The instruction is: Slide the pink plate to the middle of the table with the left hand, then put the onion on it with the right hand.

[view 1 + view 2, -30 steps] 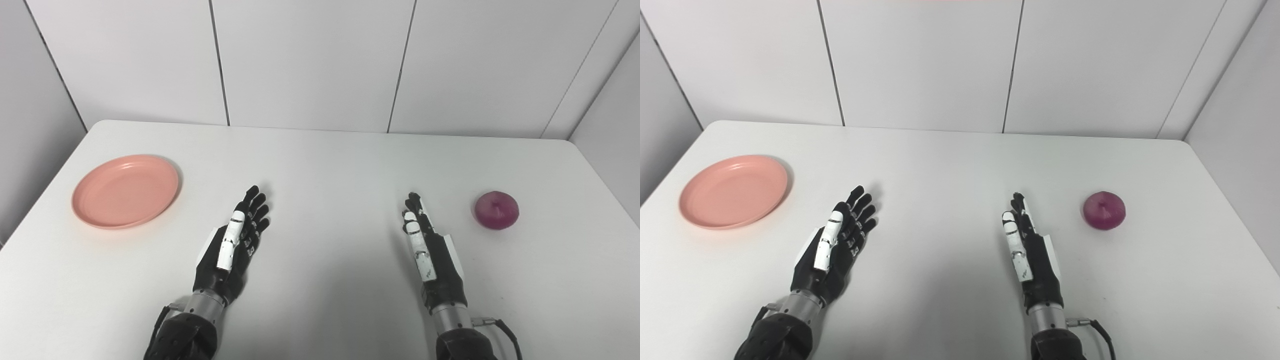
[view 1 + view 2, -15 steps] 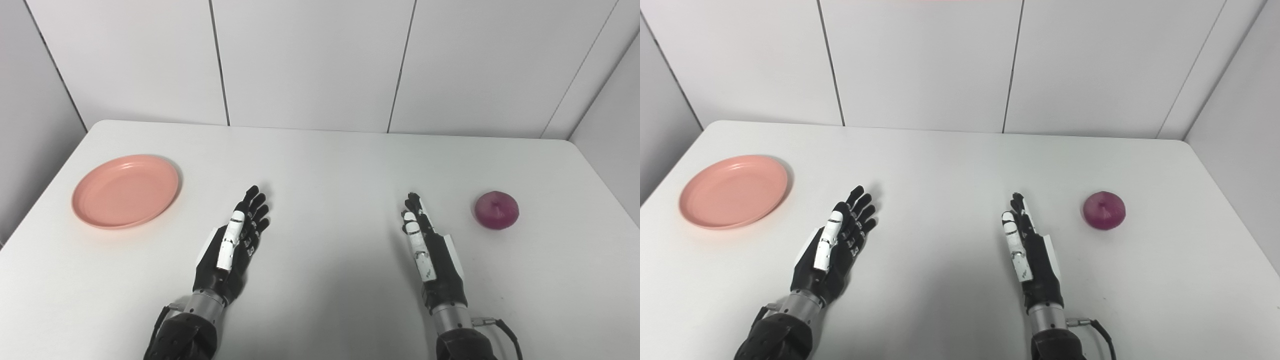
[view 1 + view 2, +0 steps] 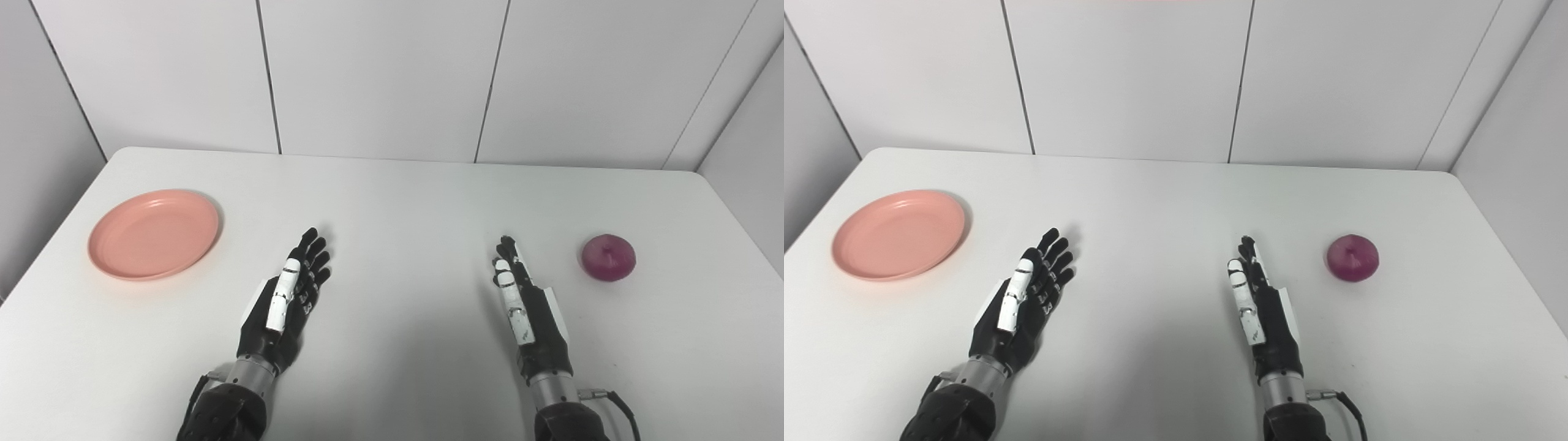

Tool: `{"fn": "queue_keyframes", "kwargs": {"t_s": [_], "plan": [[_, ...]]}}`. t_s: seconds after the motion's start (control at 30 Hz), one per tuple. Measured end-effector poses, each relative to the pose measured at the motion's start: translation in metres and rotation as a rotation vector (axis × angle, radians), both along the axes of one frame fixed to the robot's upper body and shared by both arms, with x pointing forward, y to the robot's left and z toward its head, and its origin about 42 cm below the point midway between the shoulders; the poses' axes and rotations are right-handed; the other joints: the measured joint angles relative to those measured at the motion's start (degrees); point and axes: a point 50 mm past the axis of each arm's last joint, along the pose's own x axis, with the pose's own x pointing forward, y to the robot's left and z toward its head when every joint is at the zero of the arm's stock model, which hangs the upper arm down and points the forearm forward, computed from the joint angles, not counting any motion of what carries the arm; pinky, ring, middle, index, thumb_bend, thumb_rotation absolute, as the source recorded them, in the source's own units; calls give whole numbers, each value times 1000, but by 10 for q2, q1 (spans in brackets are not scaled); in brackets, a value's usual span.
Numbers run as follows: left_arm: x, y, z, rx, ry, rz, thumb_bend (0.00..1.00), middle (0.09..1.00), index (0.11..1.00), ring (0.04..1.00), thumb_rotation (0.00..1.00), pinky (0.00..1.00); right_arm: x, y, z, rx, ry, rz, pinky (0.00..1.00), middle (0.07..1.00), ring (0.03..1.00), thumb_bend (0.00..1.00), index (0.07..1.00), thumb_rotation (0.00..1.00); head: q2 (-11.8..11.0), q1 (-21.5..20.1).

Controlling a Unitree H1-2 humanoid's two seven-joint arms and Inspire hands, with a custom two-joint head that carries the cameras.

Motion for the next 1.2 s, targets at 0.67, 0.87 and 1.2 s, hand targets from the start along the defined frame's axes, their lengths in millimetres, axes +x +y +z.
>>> {"fn": "queue_keyframes", "kwargs": {"t_s": [0.67, 0.87, 1.2], "plan": [[-1, -21, 1, 15, 9, -3, 434, 1000, 1000, 1000, 999, 1000, 0, -14, -1, 83, 6, 10, 999, 997, 985, 147, 1000, 1000, -30, 125], [-2, -25, 0, 13, 16, -2, 427, 1000, 1000, 998, 992, 1000, 0, -19, -2, 92, -1, 11, 1000, 996, 986, 126, 1000, 1000, -38, 149], [-4, -41, 0, -15, 30, 4, 445, 1000, 1000, 1000, 968, 1000, 0, -26, -2, 96, -1, 22, 1000, 999, 993, 87, 1000, 1000, -54, 174]]}}
